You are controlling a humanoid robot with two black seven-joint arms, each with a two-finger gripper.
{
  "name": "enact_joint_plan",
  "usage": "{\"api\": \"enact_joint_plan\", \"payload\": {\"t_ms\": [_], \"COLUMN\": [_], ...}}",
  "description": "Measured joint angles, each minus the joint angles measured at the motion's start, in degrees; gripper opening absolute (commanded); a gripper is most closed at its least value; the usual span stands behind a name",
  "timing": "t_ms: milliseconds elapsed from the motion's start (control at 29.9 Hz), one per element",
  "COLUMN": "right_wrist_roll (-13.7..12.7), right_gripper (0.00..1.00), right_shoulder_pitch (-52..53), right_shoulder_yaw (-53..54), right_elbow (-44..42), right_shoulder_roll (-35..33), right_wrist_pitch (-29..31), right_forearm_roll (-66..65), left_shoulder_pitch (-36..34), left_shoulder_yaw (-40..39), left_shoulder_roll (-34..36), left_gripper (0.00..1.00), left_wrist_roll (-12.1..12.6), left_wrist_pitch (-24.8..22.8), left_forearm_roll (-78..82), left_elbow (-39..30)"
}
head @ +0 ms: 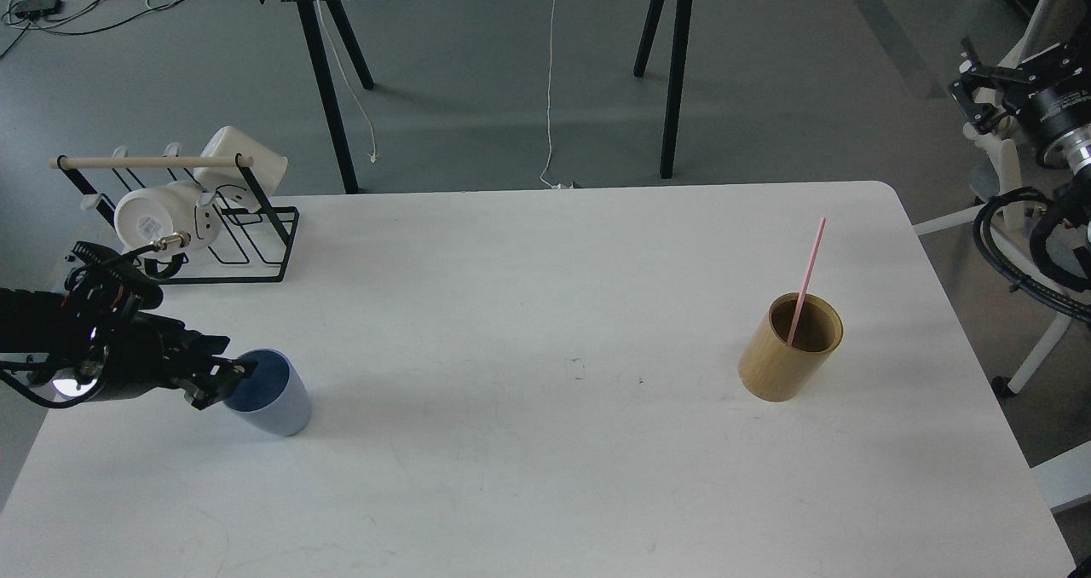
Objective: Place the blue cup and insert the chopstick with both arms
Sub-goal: 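Lower the left gripper and grasp the blue cup, then lift the blue cup, carry it toward the tan cup, set it down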
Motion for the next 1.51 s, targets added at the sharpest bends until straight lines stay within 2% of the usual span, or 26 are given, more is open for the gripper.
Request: {"api": "enact_joint_plan", "payload": {"t_ms": [201,334,535,736,936,1037,1137,1237,1505], "right_wrist_roll": [0.0,0.0,0.0,0.0,0.0,0.0,0.0,-0.1,-0.6], "right_gripper": [0.99,0.99,0.99,0.99,0.99,0.99,0.99,0.99,0.99], "right_shoulder_pitch": [-0.5,-0.5,-0.5,-0.6,0.0,0.6,2.1,3.8,7.2], "right_shoulder_yaw": [0.0,-0.1,-0.1,0.0,0.9,0.7,0.3,0.0,-2.5], "right_elbow": [-0.1,-0.1,-0.1,-0.1,-0.4,-0.6,-0.7,-0.8,-0.3], "right_shoulder_roll": [0.1,0.1,0.1,0.1,0.0,-0.6,-0.9,-1.4,-2.0], "right_wrist_pitch": [0.0,0.0,0.0,0.0,0.0,0.0,0.0,0.0,0.0], "right_forearm_roll": [0.0,0.0,0.0,0.0,-0.1,-0.1,-0.2,-0.5,-1.0], "left_shoulder_pitch": [0.1,0.6,0.6,-0.5,-6.2,-10.2,-14.8,-17.7,-19.3], "left_shoulder_yaw": [0.0,0.0,0.1,-0.5,-3.2,-3.8,-4.0,-3.9,-2.1], "left_shoulder_roll": [-0.9,-2.9,-4.0,-4.1,-4.8,-7.4,-13.1,-20.1,-39.3], "left_gripper": [0.34,0.26,0.06,0.05,0.05,0.04,0.04,0.04,0.05], "left_wrist_roll": [0.0,-0.1,-0.1,-0.4,-4.2,-4.6,-4.5,-3.6,5.5], "left_wrist_pitch": [0.0,0.0,-0.2,-2.7,-6.5,-6.9,-7.0,-7.0,-7.0], "left_forearm_roll": [0.1,0.1,0.1,0.0,-1.0,-1.2,-1.2,-0.9,0.1], "left_elbow": [1.7,3.6,3.9,3.9,1.4,0.8,0.6,0.6,3.5]}}
